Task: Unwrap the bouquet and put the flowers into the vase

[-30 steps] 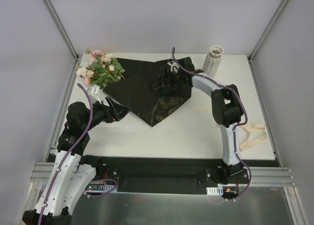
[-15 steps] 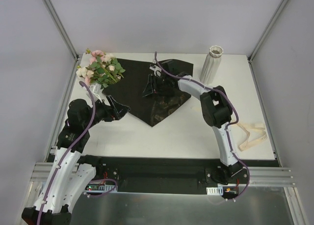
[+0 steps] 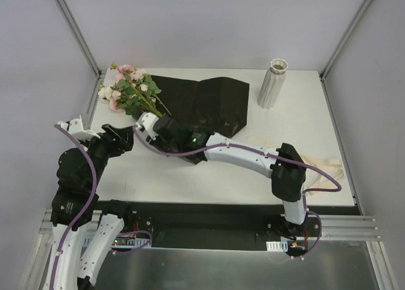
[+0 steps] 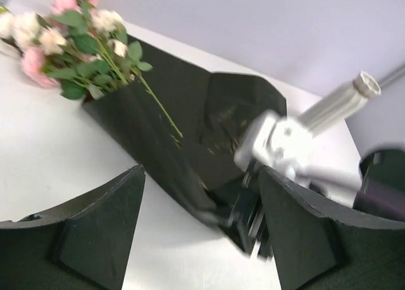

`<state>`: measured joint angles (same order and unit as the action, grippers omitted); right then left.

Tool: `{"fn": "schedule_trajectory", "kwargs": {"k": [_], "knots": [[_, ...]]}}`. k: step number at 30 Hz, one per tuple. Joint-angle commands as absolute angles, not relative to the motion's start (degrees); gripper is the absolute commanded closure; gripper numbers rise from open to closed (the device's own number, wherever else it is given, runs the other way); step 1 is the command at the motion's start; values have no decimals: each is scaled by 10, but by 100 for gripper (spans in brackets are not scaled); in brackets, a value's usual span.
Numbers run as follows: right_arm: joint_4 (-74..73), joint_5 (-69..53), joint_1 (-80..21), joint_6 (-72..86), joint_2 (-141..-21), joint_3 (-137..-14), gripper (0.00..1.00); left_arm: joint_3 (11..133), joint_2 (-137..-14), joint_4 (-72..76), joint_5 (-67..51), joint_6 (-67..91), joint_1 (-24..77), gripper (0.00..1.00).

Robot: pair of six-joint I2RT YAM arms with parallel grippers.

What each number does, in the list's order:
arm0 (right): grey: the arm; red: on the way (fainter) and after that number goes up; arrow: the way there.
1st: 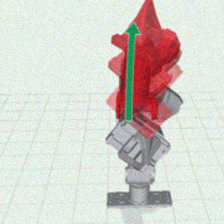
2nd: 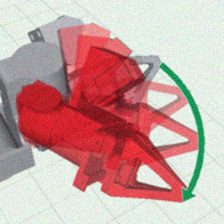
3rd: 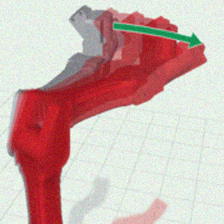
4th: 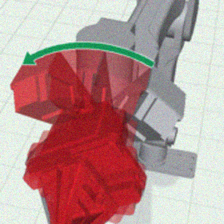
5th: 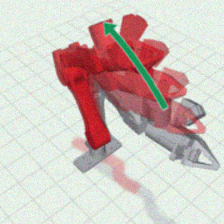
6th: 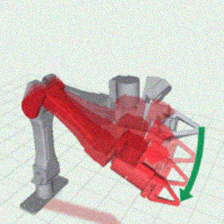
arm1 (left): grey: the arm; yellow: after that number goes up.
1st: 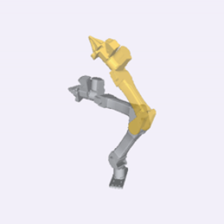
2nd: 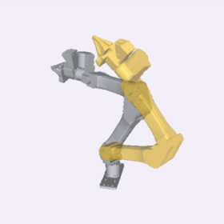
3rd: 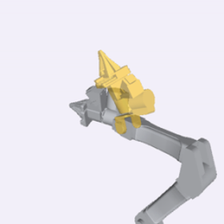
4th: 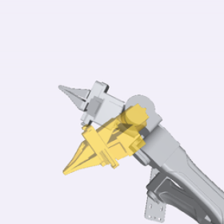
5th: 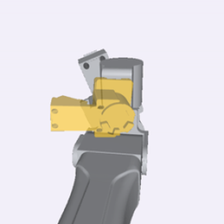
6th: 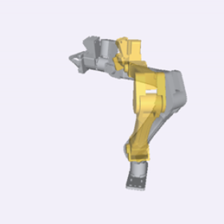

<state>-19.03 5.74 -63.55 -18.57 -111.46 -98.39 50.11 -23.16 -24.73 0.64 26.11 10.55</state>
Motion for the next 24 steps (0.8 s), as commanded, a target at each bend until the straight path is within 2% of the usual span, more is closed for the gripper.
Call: {"fn": "schedule_trajectory", "kwargs": {"k": [1,4,5,6,7,9,10,11,13,14,17,19,20,24], "knots": [[-172,296,-685,-307,-1145,-957,62,534,-203,-263,106,233,109,28],[-165,337,-723,-342,-1179,-968,50,540,-176,-263,138,218,109,27],[-170,309,-730,-340,-1182,-971,42,541,-166,-264,144,214,109,27],[-191,275,-729,-330,-1173,-974,40,543,-163,-264,155,209,109,27],[-198,175,-724,-300,-1157,-972,37,545,-160,-264,159,209,109,27],[-166,63,-695,-257,-1089,-924,23,548,-158,-267,166,214,109,27],[-153,-64,-681,-235,-1070,-909,19,548,-159,-270,173,219,109,27],[-141,-129,-650,-190,-1052,-880,15,552,-166,-273,179,223,109,27],[-103,-275,-617,-144,-1024,-863,13,555,-178,-291,193,241,109,27],[-84,-304,-589,-89,-1017,-853,12,558,-197,-296,194,244,109,27],[-37,-278,-557,-22,-993,-824,9,561,-255,-310,155,249,109,28],[-80,-191,-549,25,-983,-837,9,576,-308,-329,80,235,109,28],[-93,-174,-537,41,-978,-838,9,589,-366,-332,4,229,109,27],[-106,-164,-503,106,-944,-809,9,595,-501,-321,-142,220,106,22]]}}
